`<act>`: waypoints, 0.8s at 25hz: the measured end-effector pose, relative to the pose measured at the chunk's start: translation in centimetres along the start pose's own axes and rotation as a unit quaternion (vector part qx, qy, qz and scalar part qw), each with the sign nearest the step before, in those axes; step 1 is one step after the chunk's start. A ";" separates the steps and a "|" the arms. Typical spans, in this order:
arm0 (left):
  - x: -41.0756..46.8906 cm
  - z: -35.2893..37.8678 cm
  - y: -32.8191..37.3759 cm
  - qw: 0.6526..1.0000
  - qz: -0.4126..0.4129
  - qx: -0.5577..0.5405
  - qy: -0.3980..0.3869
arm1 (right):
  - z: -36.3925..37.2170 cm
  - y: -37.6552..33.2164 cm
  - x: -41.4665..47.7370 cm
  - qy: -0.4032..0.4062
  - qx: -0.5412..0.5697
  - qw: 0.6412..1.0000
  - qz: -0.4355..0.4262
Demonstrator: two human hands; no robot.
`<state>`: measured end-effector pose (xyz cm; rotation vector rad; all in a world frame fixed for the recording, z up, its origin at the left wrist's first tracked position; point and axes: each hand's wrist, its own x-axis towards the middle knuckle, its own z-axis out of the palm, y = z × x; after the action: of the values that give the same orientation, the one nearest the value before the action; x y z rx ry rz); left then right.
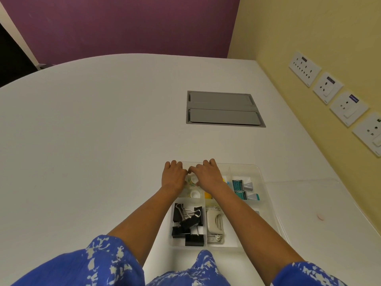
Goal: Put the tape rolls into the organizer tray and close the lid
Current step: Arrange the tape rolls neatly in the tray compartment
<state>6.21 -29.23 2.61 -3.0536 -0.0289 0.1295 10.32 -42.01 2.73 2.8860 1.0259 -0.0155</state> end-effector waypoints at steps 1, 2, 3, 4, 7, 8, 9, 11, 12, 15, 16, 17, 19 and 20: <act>-0.1 0.0 -0.1 1.000 -0.003 -0.020 0.011 | -0.1 0.1 -0.1 0.014 0.014 1.000 0.009; -0.2 0.1 -0.1 0.999 -0.009 -0.042 0.024 | -0.2 0.3 -0.2 0.028 0.031 0.999 0.021; -0.3 0.2 -0.2 0.997 -0.016 -0.063 0.039 | -0.4 0.4 -0.3 0.039 0.048 0.998 0.032; -0.5 0.2 -0.3 0.995 -0.024 -0.084 0.054 | -0.6 0.6 -0.4 0.048 0.064 0.996 0.040; -1.3 -0.1 -0.5 0.985 -0.049 -0.132 0.095 | -1.2 1.1 -0.7 0.062 0.096 0.992 0.059; -1.6 -0.2 -0.6 0.983 -0.057 -0.142 0.103 | -1.3 1.2 -0.9 0.061 0.103 0.991 0.065; -1.9 -0.3 -0.7 0.980 -0.064 -0.151 0.110 | -1.4 1.3 -1.2 0.057 0.108 0.990 0.070; -2.8 -0.5 -0.8 0.976 -0.076 -0.168 0.119 | -1.6 1.3 -2.0 0.053 0.112 0.989 0.082; -3.3 -0.7 -0.8 0.974 -0.081 -0.176 0.122 | -1.7 1.3 -2.4 0.055 0.116 0.988 0.088; -4.9 -1.1 -0.7 0.971 -0.084 -0.187 0.122 | -2.3 0.7 -4.0 0.065 0.125 0.984 0.108; -5.6 -1.2 -0.6 0.971 -0.082 -0.187 0.120 | -2.4 0.4 -4.7 0.067 0.127 0.983 0.113; -6.3 -1.3 -0.5 0.972 -0.079 -0.189 0.117 | -2.6 0.1 -5.3 0.064 0.129 0.983 0.117; -7.8 -1.4 -0.3 0.972 -0.071 -0.192 0.113 | -2.8 -0.5 -6.9 0.058 0.136 0.981 0.124; -8.7 -1.5 -0.1 0.973 -0.068 -0.190 0.115 | -2.8 -0.8 -7.8 0.058 0.135 0.981 0.128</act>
<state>-2.32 -29.41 4.81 -3.4097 -0.2775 -0.2720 3.77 -46.10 5.78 3.2804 0.7081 0.0313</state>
